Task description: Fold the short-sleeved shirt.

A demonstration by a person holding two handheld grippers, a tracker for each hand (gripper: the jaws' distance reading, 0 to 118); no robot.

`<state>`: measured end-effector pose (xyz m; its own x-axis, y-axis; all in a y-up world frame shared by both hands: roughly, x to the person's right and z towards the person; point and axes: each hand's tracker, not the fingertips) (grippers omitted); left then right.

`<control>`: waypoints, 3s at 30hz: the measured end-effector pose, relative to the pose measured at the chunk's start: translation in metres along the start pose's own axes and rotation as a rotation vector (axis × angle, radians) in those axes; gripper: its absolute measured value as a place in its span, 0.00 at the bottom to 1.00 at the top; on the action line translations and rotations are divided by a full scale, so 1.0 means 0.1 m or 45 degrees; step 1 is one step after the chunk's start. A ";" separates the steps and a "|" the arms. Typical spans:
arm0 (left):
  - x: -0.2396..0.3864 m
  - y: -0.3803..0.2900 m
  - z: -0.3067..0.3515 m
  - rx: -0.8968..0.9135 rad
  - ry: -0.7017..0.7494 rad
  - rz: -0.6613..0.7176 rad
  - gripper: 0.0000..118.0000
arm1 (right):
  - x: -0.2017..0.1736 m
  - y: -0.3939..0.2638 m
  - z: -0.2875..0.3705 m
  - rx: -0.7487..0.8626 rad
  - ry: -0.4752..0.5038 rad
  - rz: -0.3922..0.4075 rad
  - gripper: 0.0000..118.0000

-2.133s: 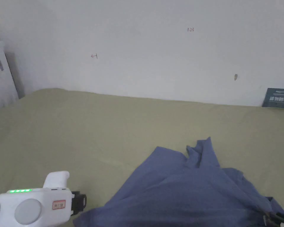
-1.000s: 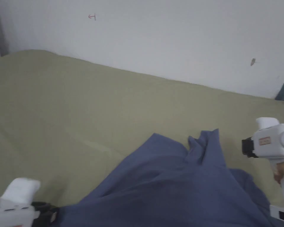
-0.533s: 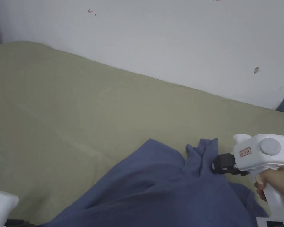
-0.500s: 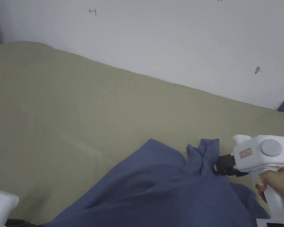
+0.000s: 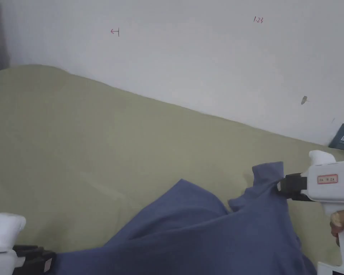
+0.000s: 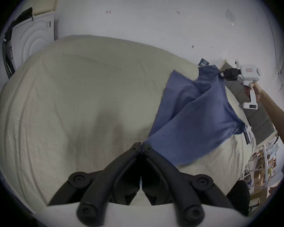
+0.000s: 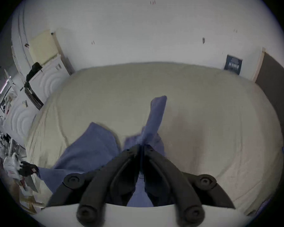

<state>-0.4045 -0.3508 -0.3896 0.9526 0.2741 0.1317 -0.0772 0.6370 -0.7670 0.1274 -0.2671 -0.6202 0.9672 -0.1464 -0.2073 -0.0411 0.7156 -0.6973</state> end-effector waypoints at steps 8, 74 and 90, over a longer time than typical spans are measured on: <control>0.19 0.97 0.26 0.221 -0.008 -0.101 0.00 | -0.07 0.54 0.85 0.263 -0.107 0.067 0.07; 0.87 3.35 0.11 0.735 0.138 -0.247 0.00 | 0.12 0.95 1.75 0.793 -0.455 0.087 0.07; 0.82 1.47 0.51 0.564 0.024 -0.173 0.00 | 0.03 -0.81 2.30 0.651 -0.393 -0.020 0.07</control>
<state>-0.3530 -0.1981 -0.4600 0.9676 0.1561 0.1983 -0.0654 0.9140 -0.4005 0.1916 -0.1681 -0.4069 0.9980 -0.0090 0.0630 0.0254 0.9641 -0.2642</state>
